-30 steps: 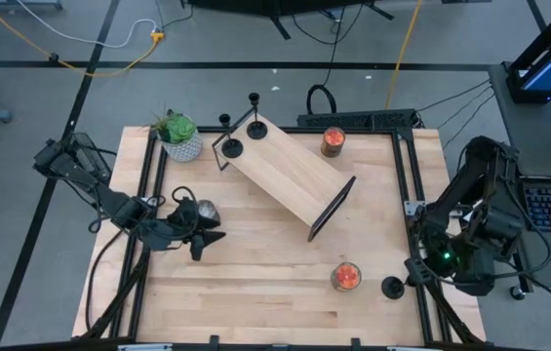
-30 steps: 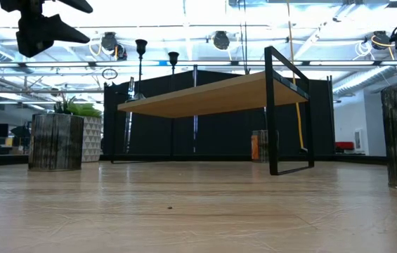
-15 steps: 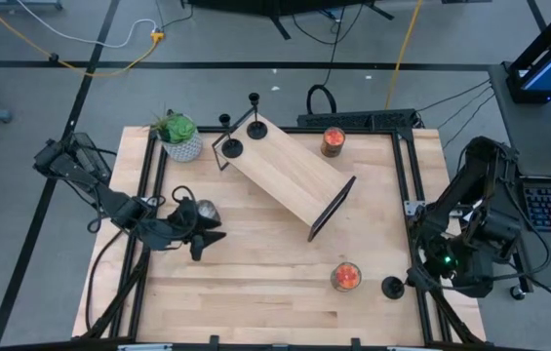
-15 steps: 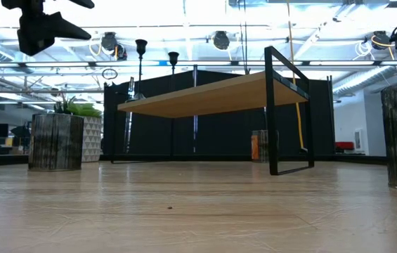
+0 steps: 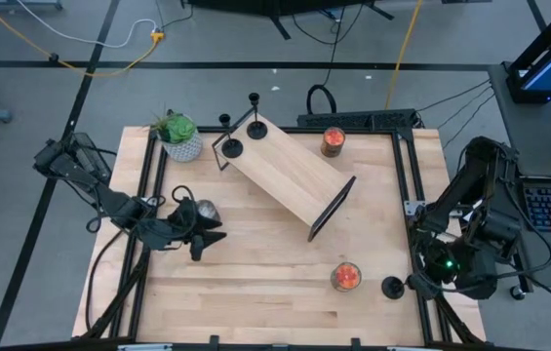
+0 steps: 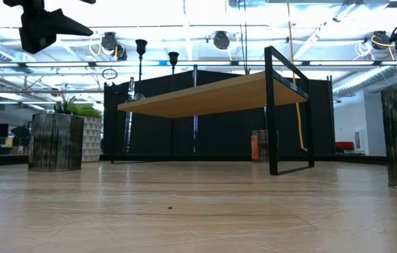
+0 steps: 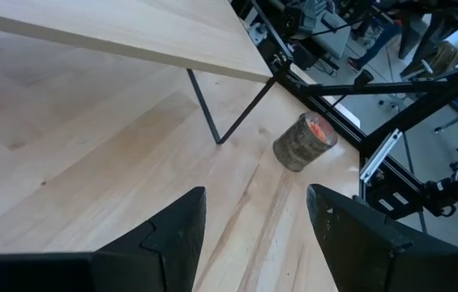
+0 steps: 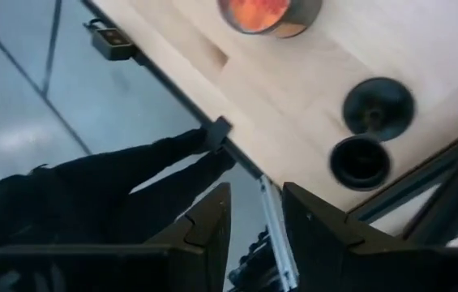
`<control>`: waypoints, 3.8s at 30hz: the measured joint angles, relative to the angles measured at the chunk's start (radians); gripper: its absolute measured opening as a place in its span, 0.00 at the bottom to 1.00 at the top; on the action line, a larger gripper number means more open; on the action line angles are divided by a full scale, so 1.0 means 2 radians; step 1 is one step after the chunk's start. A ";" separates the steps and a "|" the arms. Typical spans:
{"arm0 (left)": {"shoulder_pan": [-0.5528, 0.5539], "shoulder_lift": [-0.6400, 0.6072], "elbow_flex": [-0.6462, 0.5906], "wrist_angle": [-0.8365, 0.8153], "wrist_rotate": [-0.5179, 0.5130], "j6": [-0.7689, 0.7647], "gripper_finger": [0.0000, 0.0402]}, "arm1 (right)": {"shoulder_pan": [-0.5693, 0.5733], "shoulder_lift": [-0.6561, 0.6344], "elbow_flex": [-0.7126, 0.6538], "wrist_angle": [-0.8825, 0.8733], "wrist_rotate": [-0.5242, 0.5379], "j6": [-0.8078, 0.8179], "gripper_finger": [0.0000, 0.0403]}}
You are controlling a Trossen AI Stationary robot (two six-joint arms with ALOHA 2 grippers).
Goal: Pick & Place candle stick holders
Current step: Put the candle holder on the shelf
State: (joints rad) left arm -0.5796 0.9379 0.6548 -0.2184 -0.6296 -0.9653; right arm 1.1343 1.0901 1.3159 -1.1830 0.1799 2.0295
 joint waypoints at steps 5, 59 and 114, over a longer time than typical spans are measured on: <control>0.000 0.000 0.000 0.000 0.000 0.003 0.56 | 0.000 0.000 0.000 -0.049 -0.064 0.040 0.26; 0.000 0.000 0.000 -0.001 0.000 0.027 0.56 | 0.000 0.068 -0.001 -0.133 -0.077 0.132 0.26; 0.001 0.000 0.000 0.003 0.000 0.041 0.56 | -0.060 0.032 -0.034 -0.127 -0.051 0.033 0.03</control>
State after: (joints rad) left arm -0.5785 0.9379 0.6548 -0.2119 -0.6300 -0.8825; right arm 1.0147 1.1543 1.2479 -1.4376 0.0784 2.0948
